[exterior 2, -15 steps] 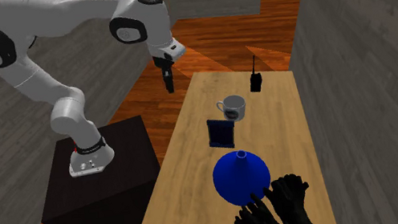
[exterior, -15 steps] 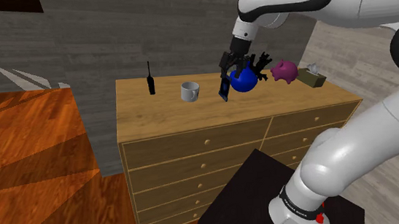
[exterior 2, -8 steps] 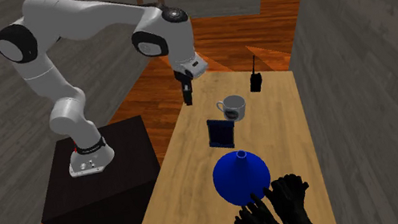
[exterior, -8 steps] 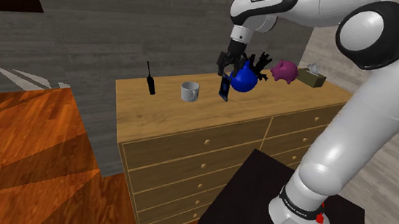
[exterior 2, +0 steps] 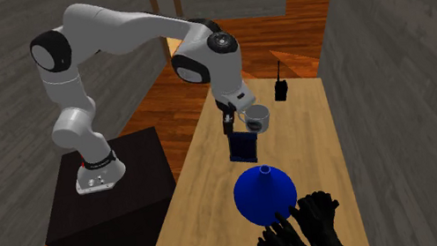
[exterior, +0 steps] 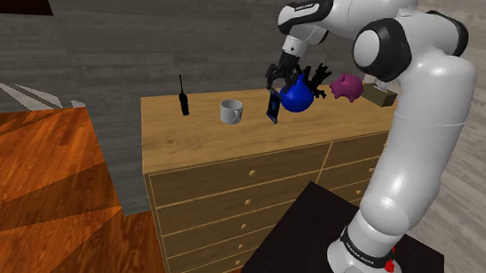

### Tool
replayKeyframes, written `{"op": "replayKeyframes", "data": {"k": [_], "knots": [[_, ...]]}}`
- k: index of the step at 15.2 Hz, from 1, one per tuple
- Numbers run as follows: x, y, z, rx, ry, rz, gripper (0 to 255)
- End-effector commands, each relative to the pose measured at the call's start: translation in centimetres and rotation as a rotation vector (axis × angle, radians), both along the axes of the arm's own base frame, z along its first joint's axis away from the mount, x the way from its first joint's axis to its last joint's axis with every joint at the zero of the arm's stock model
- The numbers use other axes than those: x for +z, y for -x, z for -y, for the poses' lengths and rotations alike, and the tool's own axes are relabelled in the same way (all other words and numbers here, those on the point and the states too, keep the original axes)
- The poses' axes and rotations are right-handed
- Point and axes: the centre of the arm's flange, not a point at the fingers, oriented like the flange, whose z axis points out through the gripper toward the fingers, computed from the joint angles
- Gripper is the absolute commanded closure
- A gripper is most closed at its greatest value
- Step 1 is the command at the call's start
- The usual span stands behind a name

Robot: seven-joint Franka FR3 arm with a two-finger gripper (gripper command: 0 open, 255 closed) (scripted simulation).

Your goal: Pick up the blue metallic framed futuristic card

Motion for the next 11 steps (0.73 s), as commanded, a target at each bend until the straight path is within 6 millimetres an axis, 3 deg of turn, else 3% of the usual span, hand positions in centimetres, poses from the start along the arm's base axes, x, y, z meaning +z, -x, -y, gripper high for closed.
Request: {"op": "replayKeyframes", "data": {"k": [1, 3, 11], "knots": [[-1.0, -0.6, 2.4, -0.034, -0.014, 0.001, 0], [-1.9, -1.2, 4.3, -0.062, -0.025, 0.000, 0], [-5.9, -1.2, 4.3, -0.062, -0.025, 0.000, 0]]}}
